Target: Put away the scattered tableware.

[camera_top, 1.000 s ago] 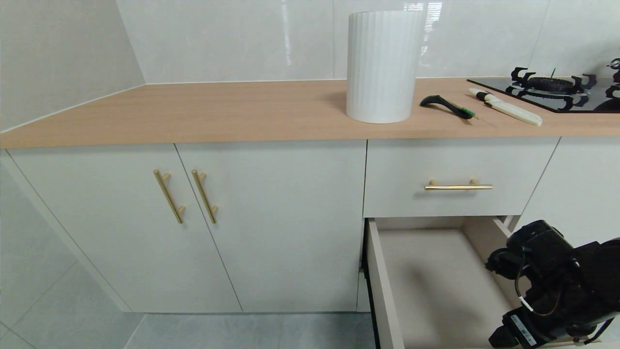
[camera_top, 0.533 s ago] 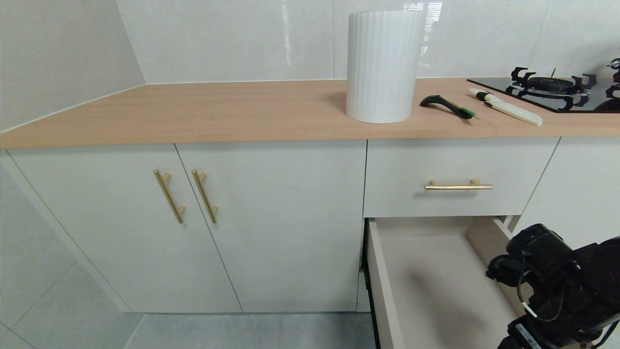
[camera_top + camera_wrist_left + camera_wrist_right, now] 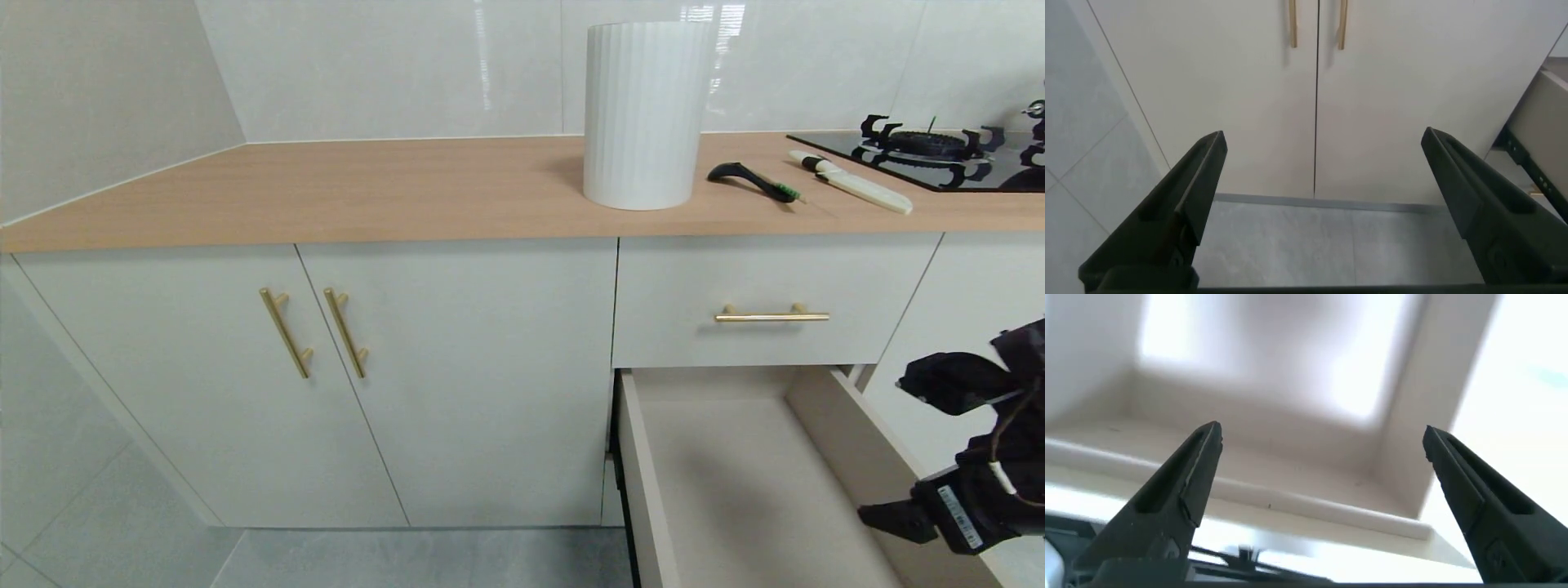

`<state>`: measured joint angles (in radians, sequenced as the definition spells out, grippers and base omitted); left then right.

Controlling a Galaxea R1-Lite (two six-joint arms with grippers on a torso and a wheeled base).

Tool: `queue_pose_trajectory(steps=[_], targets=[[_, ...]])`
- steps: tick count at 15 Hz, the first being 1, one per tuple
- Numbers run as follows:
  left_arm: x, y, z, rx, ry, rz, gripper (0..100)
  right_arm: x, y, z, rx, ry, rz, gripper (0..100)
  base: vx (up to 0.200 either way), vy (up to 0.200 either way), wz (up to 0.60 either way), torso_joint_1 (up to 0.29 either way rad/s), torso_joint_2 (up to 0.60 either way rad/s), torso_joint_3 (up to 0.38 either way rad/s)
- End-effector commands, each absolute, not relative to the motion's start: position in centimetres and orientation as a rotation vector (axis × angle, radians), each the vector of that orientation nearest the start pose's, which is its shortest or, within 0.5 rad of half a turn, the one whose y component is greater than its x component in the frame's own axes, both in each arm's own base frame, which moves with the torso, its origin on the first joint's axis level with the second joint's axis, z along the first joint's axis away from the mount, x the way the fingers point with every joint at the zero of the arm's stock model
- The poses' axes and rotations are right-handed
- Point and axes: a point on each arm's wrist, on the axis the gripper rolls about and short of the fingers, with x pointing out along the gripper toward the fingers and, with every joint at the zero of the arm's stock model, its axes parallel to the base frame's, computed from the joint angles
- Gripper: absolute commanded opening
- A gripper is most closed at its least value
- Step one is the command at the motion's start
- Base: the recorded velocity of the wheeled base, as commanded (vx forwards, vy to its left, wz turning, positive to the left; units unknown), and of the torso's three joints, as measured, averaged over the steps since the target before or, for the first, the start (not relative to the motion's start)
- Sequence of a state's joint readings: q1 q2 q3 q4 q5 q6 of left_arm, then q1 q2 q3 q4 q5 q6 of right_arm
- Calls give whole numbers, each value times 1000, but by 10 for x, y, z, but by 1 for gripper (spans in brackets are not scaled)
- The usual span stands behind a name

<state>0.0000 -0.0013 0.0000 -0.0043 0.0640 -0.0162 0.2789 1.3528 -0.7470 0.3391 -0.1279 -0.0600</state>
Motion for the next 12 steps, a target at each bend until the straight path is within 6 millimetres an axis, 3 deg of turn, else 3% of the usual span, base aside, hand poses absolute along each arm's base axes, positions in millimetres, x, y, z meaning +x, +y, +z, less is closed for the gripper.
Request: queue_pose_trajectory(steps=[1,3,9,12], targets=[[-23,1,76,-17,-5,64,100,151,40,198,-231,776,173,100,0,0,0,7,-246,-222],[-23,1,76,-17,-5,64,100,148,39,199,-257,766,184,100,0,0,0,19,-166,-315],[-23,1,76,-17,-5,64,100,134,37,210,-232,689,239,100,0,0,0,89,-459,-329],[-23,1,76,-17,-5,64,100,149,41,233,-219,589,230,100,0,0,0,33,-118,-85]])
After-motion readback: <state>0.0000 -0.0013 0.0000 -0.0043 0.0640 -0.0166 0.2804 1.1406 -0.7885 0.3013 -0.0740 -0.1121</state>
